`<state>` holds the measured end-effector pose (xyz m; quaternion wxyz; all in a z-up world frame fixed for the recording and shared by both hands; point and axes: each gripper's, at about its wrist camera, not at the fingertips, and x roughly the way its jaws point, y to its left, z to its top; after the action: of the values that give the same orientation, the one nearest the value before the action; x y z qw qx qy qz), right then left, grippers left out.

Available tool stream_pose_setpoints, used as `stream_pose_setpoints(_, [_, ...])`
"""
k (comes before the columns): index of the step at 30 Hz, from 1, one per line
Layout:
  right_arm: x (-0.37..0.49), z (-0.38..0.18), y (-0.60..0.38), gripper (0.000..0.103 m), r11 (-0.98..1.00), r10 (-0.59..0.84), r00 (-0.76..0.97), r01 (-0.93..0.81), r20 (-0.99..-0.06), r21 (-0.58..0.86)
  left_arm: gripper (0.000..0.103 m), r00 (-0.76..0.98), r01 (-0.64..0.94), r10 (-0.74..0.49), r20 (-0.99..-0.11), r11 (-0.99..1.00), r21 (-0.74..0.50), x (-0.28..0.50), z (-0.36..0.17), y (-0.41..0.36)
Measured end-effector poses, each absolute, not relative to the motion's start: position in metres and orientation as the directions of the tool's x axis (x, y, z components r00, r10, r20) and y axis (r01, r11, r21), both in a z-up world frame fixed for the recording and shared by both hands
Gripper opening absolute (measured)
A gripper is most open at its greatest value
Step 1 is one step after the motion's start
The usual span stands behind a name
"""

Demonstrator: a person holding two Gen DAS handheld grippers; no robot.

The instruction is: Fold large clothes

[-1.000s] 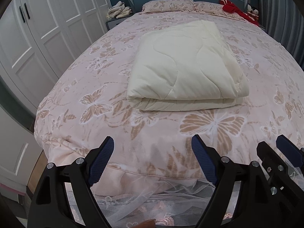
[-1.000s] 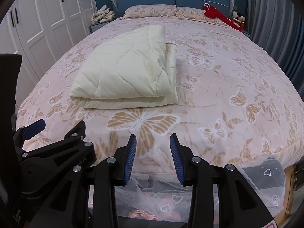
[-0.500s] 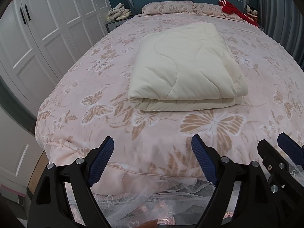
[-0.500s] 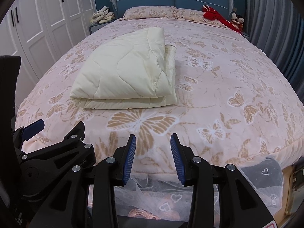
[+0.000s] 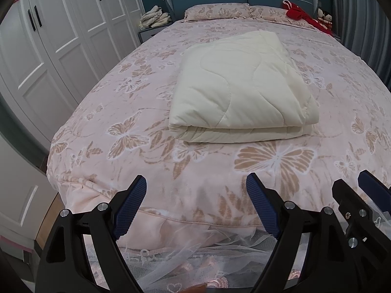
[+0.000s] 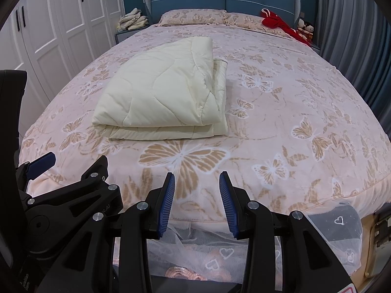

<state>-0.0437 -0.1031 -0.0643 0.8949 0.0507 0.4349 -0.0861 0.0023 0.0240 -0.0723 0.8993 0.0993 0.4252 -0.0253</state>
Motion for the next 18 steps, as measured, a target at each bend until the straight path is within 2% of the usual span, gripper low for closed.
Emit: stream_pose_setpoints(18, [-0.0451, -0.0637, -0.1017, 0.039, 0.980, -0.113, 0.606, 0.199, -0.787, 0.012, 0.081, 0.638, 0.132, 0.032, -0.770, 0.980, 0.150, -0.0009, -0.0718, 0.0263])
